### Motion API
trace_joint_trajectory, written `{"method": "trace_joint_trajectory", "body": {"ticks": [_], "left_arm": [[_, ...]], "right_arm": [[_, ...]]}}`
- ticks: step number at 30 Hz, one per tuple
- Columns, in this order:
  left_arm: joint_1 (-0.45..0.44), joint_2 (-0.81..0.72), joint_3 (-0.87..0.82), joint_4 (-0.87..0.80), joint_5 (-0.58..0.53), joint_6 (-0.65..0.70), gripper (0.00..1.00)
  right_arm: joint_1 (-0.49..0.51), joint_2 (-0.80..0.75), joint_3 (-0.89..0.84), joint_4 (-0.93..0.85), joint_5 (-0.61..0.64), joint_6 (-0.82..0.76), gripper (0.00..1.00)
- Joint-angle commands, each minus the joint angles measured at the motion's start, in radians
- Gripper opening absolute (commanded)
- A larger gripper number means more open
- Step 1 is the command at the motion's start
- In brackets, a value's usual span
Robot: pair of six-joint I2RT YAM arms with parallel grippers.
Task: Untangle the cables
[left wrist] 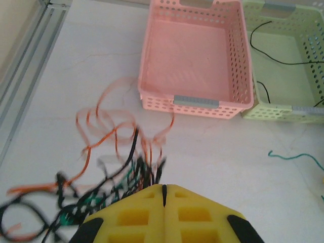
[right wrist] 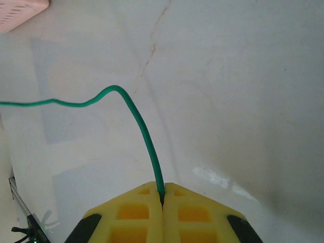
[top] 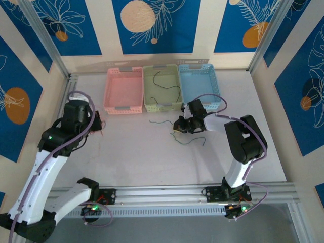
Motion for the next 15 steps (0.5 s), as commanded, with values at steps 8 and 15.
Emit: {"method": "trace_joint_trajectory", "body": {"ticks": [8, 15], "left_arm": [[0.008, -0.02, -0.145, -0.026, 0.066, 0.046, 0.0], [0.008, -0.025, -0.154, -0.038, 0.073, 0.098, 0.0]], "right_arm": [[0.027, -0.125, -0.013, 0.025, -0.028, 0.015, 0.0], [0.139, -0.082, 0.323, -0.123, 0.013, 0.095, 0.0]]}}
